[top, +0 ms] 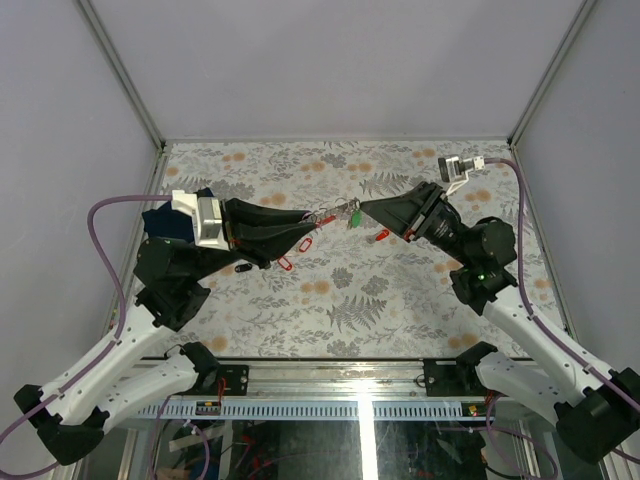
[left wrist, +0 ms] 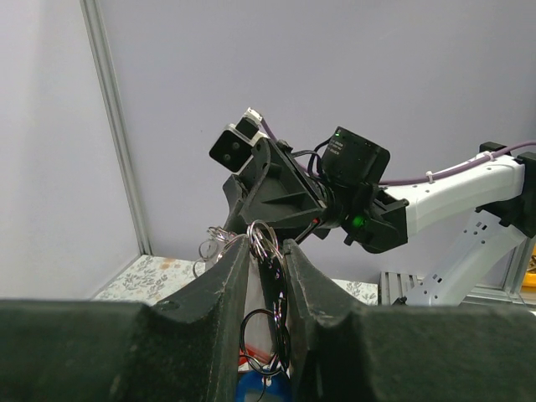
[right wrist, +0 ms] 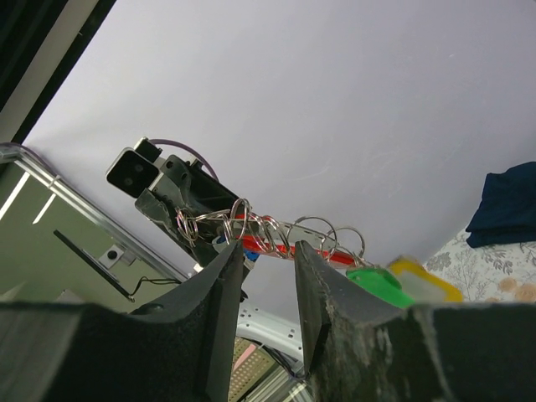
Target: Put the keys on the keyring
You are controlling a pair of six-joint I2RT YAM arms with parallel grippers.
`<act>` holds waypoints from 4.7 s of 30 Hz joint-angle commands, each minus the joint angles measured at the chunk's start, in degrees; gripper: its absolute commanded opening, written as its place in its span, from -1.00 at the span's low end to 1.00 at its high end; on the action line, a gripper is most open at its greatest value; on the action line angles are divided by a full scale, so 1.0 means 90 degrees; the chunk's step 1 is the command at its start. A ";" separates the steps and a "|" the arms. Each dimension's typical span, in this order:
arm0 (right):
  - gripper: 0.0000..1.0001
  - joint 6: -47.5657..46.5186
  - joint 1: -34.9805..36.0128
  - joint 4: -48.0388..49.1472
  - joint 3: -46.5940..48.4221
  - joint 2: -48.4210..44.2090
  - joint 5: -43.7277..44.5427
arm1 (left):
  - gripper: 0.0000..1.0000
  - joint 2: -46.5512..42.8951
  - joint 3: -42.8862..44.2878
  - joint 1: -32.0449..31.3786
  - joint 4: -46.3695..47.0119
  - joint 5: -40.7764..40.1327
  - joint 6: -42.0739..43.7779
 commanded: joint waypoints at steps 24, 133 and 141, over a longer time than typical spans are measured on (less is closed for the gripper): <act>-0.58 0.0318 -0.0027 0.0955 0.0148 0.0211 -0.0377 | -1.00 -0.0023 -0.0005 0.0023 0.0579 0.0066 -0.0064; -1.00 -0.7355 -0.0027 -0.4403 0.2125 -0.1072 -0.2514 | -0.29 0.0841 0.0951 -0.1205 -0.1675 -0.0633 0.0951; -1.00 -0.7475 -0.0027 -0.4714 0.2128 -0.1075 -0.2175 | -0.06 0.0306 0.1312 -0.1207 -0.3651 -0.1315 0.0899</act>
